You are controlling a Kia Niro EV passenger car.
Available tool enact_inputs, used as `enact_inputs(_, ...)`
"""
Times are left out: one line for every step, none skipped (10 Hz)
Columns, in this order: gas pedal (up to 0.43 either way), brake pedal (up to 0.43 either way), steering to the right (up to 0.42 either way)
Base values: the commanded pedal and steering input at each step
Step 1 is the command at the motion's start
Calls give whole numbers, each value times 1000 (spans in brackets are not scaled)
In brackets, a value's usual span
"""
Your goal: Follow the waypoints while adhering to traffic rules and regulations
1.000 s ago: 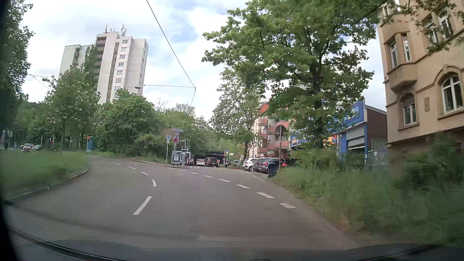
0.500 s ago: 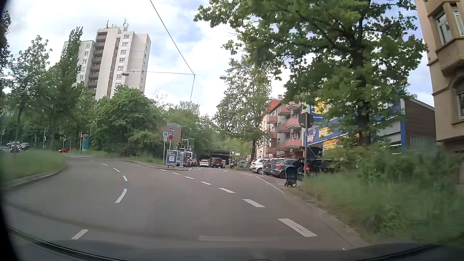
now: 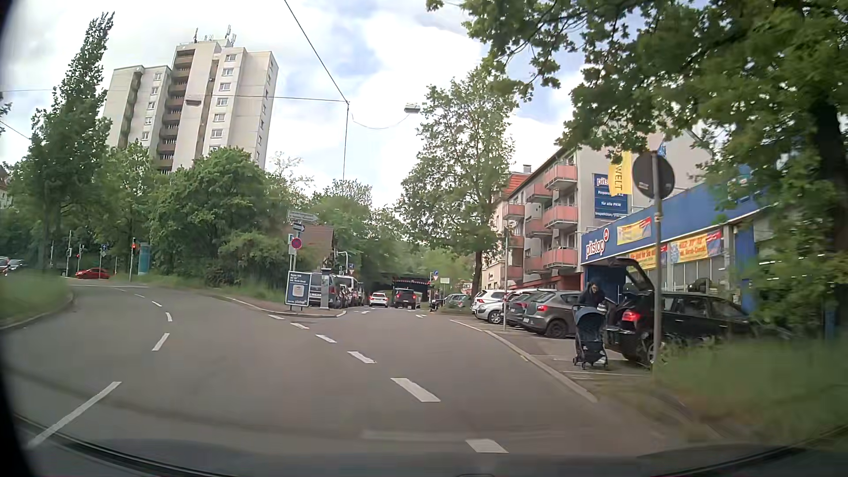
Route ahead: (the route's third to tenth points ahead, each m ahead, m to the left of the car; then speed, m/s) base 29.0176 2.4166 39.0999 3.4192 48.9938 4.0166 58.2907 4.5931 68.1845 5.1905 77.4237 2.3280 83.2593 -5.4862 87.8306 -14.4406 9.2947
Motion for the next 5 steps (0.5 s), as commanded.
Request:
enact_inputs(47, 0, -15)
enact_inputs(47, 0, -16)
enact_inputs(47, 0, -16)
enact_inputs(39, 0, -15)
enact_inputs(39, 0, -15)
